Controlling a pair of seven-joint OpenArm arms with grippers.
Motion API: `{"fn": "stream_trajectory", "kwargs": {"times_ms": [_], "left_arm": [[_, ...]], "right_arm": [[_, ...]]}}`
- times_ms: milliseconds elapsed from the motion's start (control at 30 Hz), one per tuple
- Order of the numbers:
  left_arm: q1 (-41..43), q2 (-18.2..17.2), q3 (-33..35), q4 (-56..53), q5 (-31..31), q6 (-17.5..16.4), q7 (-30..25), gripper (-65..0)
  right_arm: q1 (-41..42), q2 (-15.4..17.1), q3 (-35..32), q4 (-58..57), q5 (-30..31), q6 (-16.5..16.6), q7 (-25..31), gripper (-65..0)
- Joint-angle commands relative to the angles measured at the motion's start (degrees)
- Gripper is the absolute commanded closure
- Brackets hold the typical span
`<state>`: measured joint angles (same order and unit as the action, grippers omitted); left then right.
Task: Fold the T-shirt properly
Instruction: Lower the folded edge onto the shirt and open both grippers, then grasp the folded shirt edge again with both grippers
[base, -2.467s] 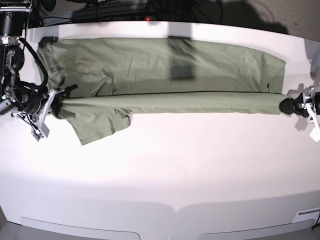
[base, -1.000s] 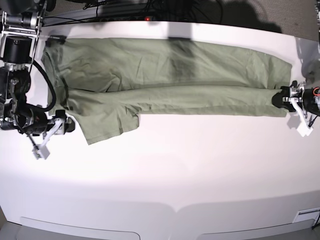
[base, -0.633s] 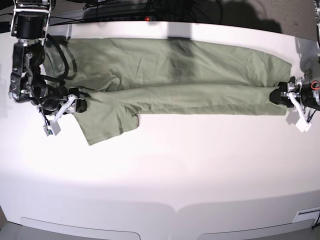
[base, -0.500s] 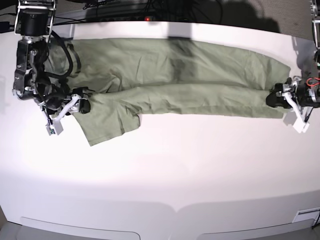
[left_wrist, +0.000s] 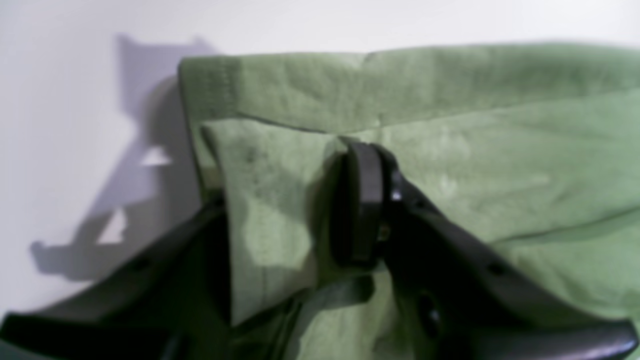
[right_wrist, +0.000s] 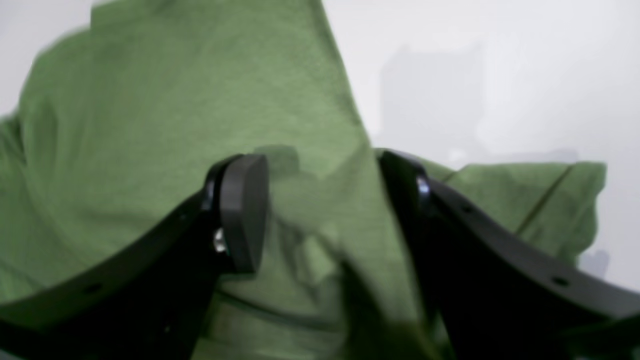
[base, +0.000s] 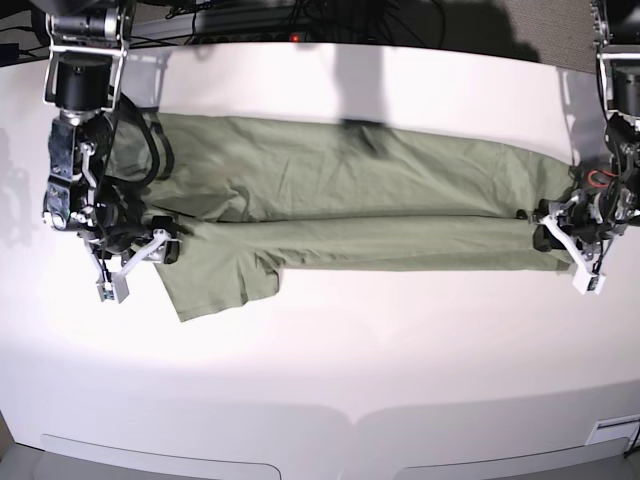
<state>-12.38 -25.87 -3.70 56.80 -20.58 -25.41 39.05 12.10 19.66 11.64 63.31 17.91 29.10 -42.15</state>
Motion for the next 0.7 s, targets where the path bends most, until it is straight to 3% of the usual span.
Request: {"fn": "stream_trajectory", "kwargs": {"times_ms": [0,300,667], "left_arm": [[1.0,-0.8,0.3,-1.0,6.2,3.6,6.1,-20.2],[-1.9,-0.8,0.3,-1.0,2.3,3.5,6.3,-20.2],[-2.1,-0.8,0.3,-1.0,1.9,3.6,6.8,-20.2]], "right_arm": [[1.4,0.5,0.1,-0.3,-1.5,-1.2,-2.1,-35.9],[8.5,0.2,0.1,-0.3,-1.2,0.5,-2.8,-35.9],[17.0,0.0,-0.2,-1.9,-2.6,0.5,-0.8,-35.8]]}}
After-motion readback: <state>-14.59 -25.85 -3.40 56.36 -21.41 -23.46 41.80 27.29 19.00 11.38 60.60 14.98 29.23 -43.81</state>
